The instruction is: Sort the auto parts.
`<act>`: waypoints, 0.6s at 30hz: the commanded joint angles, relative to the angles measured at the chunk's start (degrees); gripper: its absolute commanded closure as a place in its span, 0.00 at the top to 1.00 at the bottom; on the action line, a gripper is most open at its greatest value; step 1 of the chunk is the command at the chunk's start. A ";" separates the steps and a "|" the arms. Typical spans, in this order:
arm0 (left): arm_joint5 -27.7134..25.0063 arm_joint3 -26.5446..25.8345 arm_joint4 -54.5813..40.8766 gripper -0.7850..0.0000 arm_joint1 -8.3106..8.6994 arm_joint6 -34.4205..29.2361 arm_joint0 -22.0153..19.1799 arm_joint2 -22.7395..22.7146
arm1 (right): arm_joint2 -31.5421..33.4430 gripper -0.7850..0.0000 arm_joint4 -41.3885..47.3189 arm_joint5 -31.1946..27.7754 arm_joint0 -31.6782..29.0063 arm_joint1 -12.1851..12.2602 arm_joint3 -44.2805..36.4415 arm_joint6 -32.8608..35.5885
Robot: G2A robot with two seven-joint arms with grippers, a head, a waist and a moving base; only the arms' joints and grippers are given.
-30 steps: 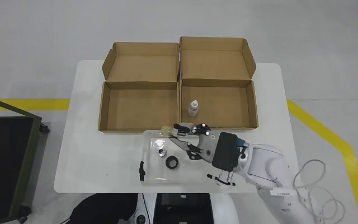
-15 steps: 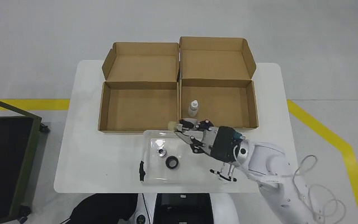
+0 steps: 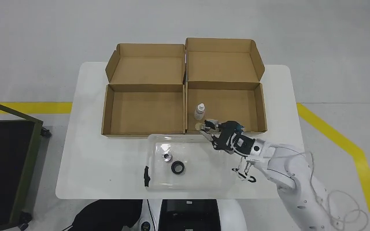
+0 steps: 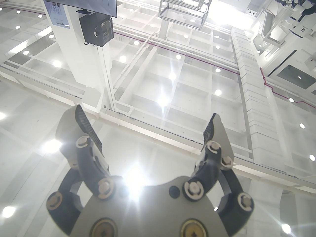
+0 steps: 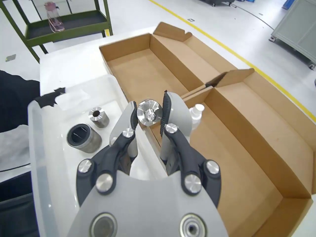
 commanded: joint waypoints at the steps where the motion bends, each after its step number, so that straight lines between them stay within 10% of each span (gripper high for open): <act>1: 0.00 0.00 0.00 1.00 0.00 0.00 0.00 0.00 | 0.65 0.00 -0.47 1.15 0.21 0.08 0.69 1.56; 18: 0.00 0.00 0.00 1.00 0.00 0.00 0.00 0.00 | -1.30 0.00 -2.55 4.78 5.74 -0.19 5.84 8.32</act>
